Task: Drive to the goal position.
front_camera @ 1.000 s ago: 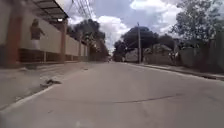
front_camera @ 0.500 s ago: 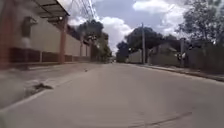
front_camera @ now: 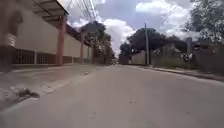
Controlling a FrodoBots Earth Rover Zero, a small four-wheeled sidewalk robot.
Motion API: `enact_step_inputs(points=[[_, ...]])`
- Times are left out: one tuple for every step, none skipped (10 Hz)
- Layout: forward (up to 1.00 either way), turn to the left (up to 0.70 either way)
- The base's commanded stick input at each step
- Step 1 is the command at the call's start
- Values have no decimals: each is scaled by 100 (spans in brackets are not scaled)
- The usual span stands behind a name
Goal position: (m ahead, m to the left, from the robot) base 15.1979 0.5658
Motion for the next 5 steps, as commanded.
enact_step_inputs(points=[[100,0],[100,0],[100,0],[100,0],[100,0]])
